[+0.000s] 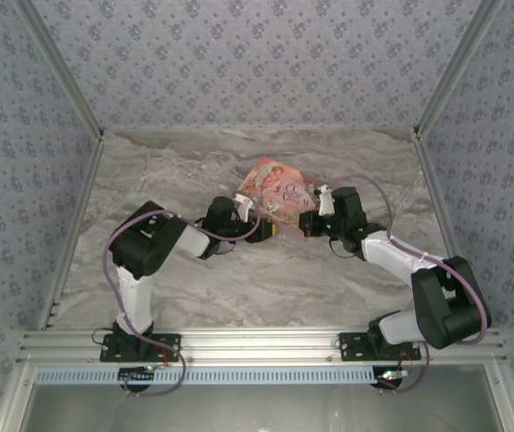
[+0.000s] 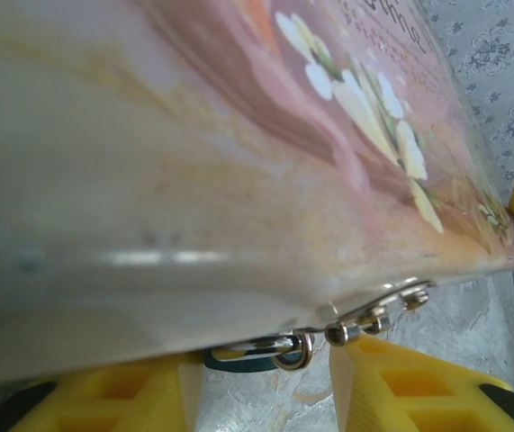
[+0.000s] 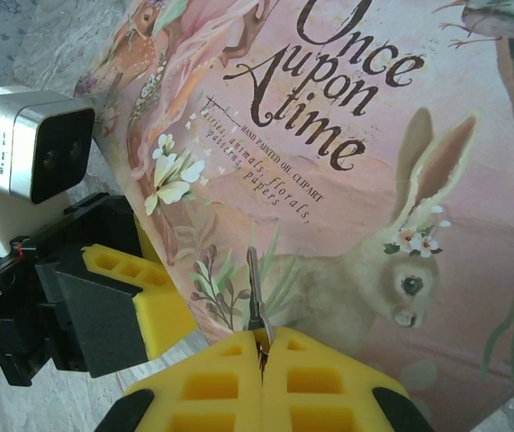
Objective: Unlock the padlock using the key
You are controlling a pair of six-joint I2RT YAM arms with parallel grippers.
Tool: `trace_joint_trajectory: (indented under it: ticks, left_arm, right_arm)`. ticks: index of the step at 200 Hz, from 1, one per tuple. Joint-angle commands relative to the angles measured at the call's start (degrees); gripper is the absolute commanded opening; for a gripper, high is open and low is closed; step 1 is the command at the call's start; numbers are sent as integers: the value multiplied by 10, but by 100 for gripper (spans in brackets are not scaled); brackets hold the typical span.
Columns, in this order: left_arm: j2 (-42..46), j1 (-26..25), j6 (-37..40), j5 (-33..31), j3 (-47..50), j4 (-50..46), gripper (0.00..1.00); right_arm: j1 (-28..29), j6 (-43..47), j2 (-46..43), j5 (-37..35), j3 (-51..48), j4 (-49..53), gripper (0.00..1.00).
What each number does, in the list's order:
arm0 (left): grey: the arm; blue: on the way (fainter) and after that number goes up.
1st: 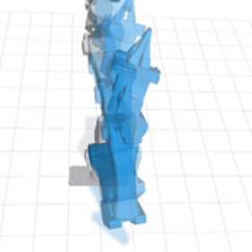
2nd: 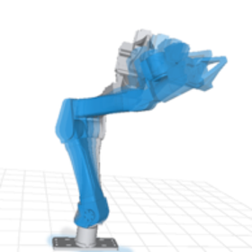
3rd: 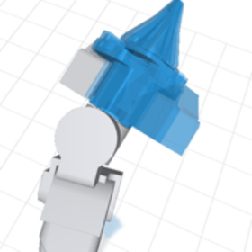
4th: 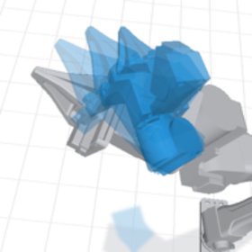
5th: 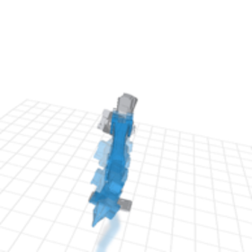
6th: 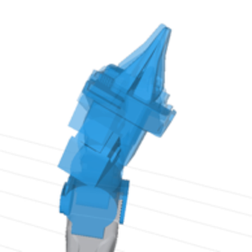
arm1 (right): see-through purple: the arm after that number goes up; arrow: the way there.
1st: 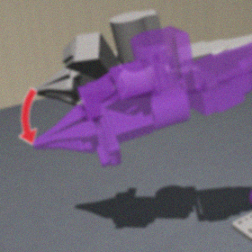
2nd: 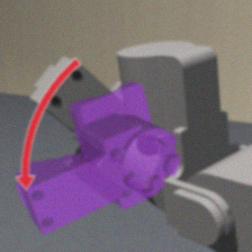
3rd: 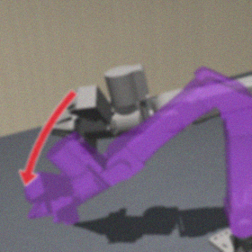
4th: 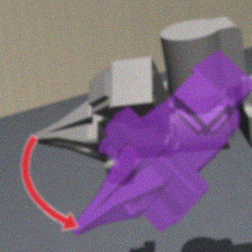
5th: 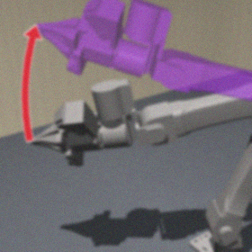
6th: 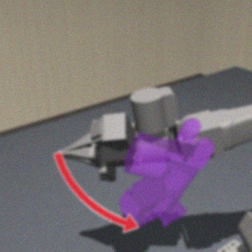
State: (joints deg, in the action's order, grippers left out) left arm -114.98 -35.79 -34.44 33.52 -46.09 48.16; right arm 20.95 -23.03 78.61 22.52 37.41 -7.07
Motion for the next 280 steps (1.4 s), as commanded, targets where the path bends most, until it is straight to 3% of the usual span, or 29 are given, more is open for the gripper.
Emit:
trace_joint_trajectory:
  ticks: [1,94,147,210,280]
  left_arm:
    - [-3,-5,-5,-3,-21,17,39]
    - [14,-5,-6,-10,-17,7,27]
    - [47,-5,-32,-12,-4,-5,26]
    - [95,-14,-88,-14,-12,-87,24]
    - [110,-28,-157,1,-36,-159,21]
  right_arm:
    - [11,-5,14,-5,-16,36,0]
    - [13,4,-1,-13,6,50,0]
    - [25,42,-96,-56,16,82,0]
    - [138,105,-232,-185,-87,90,0]
    - [214,141,-198,-281,-168,3,0]
